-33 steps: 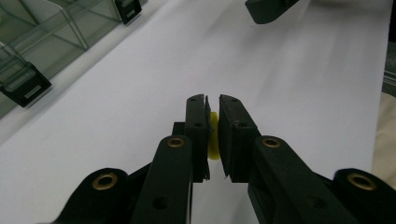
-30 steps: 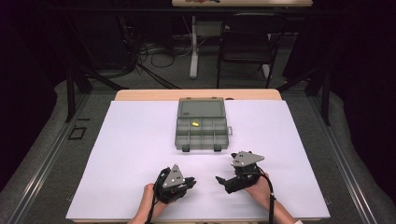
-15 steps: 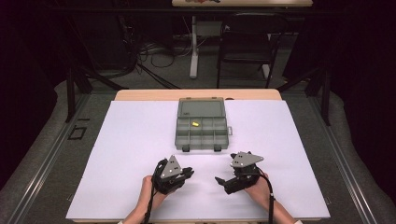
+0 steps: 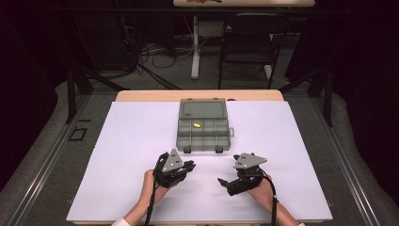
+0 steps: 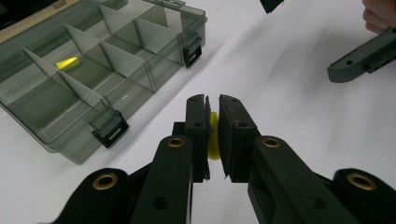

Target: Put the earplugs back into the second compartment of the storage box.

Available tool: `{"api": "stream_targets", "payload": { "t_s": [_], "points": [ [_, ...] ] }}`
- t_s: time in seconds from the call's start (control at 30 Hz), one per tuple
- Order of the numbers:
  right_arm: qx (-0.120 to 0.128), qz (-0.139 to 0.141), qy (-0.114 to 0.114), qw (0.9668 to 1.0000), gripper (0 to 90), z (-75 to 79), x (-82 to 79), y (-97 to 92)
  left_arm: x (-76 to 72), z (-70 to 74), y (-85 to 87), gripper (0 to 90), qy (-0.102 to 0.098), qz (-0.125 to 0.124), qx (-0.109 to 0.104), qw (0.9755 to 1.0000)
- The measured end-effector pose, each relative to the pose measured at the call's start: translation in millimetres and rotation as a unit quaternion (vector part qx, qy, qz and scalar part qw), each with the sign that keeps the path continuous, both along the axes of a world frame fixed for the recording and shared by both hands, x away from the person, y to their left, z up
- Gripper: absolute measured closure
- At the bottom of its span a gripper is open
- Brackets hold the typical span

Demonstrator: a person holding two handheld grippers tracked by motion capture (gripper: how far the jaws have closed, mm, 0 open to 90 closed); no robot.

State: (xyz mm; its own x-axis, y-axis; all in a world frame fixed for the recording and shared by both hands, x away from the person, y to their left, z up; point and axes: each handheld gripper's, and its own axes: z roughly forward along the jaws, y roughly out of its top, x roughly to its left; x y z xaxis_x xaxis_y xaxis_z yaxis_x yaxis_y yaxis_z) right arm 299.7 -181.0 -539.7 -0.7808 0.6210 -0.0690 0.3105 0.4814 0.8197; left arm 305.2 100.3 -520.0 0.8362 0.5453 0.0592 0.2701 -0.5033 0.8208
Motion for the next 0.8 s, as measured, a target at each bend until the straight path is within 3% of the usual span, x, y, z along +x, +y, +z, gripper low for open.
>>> {"api": "stream_targets", "payload": {
  "t_s": [0.8],
  "points": [
    [-0.002, 0.001, 0.003, 1.0000, 0.0, -1.3, 1.0, 1.5, 25.2, 8.8, -3.2, 81.9, -0.013, 0.017, -0.007, 0.9997]
  ]
}}
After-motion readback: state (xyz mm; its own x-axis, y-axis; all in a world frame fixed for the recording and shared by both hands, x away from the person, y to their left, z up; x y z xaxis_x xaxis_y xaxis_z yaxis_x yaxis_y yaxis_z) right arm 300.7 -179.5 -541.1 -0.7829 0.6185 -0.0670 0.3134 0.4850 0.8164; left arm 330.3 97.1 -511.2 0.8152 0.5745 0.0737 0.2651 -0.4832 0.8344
